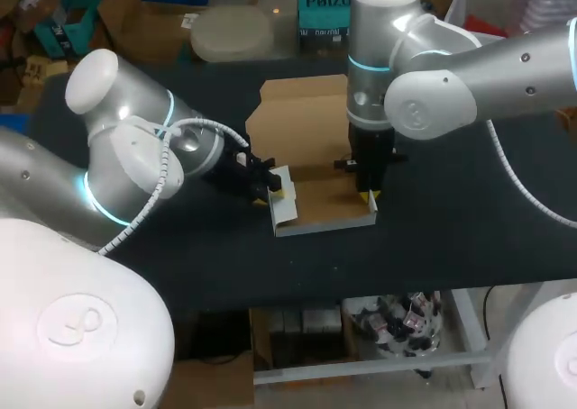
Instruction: Assemble the packaging by folding the flat box into shape, placing the metal phone stand inside, and closing the box properly
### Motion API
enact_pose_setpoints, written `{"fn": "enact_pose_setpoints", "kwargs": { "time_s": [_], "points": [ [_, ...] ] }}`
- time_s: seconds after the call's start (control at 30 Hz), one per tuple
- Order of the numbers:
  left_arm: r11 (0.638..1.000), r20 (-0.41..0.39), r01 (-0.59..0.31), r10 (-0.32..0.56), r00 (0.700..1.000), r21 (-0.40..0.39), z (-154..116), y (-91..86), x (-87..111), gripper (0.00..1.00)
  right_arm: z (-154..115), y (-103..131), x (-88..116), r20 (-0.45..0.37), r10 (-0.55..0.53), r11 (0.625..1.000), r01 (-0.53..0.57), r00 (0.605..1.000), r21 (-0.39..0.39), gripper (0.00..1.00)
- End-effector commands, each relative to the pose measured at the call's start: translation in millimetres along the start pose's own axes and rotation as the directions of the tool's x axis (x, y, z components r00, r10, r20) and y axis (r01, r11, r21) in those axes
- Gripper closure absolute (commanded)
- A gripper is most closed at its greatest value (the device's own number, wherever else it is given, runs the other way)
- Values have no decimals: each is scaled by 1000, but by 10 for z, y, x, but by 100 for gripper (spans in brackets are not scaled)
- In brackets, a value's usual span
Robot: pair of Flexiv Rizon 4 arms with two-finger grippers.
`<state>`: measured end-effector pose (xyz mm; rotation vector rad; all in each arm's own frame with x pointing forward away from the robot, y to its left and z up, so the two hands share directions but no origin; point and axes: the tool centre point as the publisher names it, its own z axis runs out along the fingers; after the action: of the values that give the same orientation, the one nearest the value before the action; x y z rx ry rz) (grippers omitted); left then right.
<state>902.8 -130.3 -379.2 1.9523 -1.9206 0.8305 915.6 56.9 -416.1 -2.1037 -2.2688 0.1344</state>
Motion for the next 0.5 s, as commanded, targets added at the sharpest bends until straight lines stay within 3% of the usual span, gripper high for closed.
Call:
{"fn": "enact_pose_setpoints", "kwargs": {
  "time_s": [0.03,0.5],
  "points": [
    [1000,183,8,-3,983,-27,42,-33,29,57,-13,9,23,3,0,1000,0,1000,4,100],
    [997,299,45,-23,954,-66,48,-83,19,60,-13,9,23,3,0,1000,0,1000,4,100]
  ]
}}
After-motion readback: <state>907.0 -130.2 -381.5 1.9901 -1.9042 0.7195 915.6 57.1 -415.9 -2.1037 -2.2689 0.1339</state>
